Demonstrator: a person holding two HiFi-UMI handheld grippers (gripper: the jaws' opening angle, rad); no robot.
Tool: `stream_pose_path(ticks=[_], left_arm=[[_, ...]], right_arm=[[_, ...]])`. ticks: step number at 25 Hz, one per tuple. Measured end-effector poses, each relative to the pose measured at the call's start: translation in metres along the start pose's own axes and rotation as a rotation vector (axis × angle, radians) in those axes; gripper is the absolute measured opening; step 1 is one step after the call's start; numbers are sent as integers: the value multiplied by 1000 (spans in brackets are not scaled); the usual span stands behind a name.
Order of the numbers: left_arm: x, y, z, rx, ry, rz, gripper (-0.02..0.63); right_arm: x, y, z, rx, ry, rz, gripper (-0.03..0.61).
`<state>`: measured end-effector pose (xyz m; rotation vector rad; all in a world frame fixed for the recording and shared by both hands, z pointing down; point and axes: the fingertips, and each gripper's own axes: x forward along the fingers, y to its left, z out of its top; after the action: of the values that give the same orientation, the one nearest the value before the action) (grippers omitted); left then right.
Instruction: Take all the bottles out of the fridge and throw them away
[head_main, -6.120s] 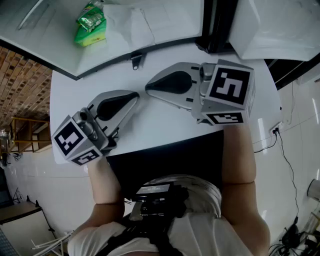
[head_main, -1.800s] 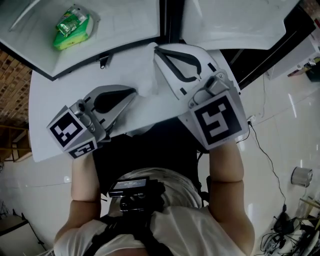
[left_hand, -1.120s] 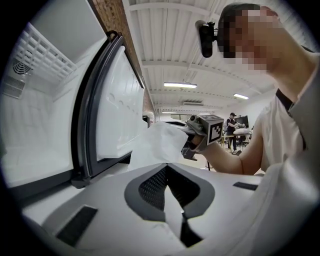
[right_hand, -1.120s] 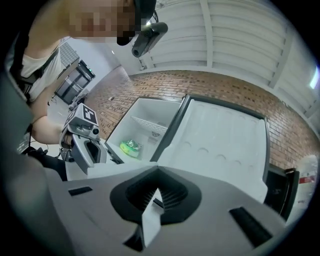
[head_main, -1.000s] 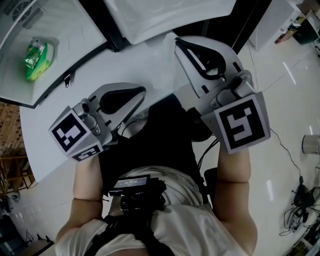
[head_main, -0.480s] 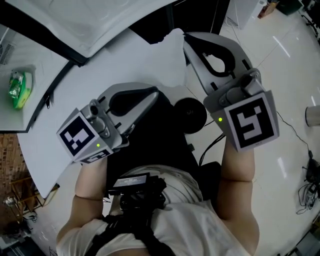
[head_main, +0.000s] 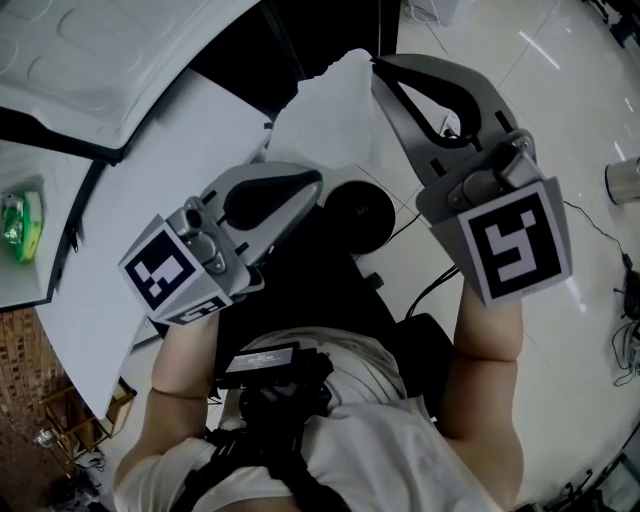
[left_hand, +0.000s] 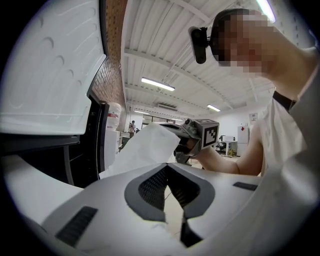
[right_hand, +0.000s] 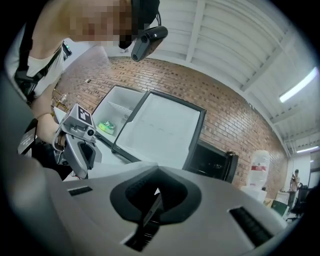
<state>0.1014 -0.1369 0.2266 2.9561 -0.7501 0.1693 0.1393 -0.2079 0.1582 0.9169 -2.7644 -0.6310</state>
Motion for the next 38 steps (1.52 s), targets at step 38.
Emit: stream_pose_path(ticks=[38], left_arm=[[69, 13, -148, -181, 176, -68, 0]], right_arm=[[-5, 161, -342, 253, 538, 316, 2]])
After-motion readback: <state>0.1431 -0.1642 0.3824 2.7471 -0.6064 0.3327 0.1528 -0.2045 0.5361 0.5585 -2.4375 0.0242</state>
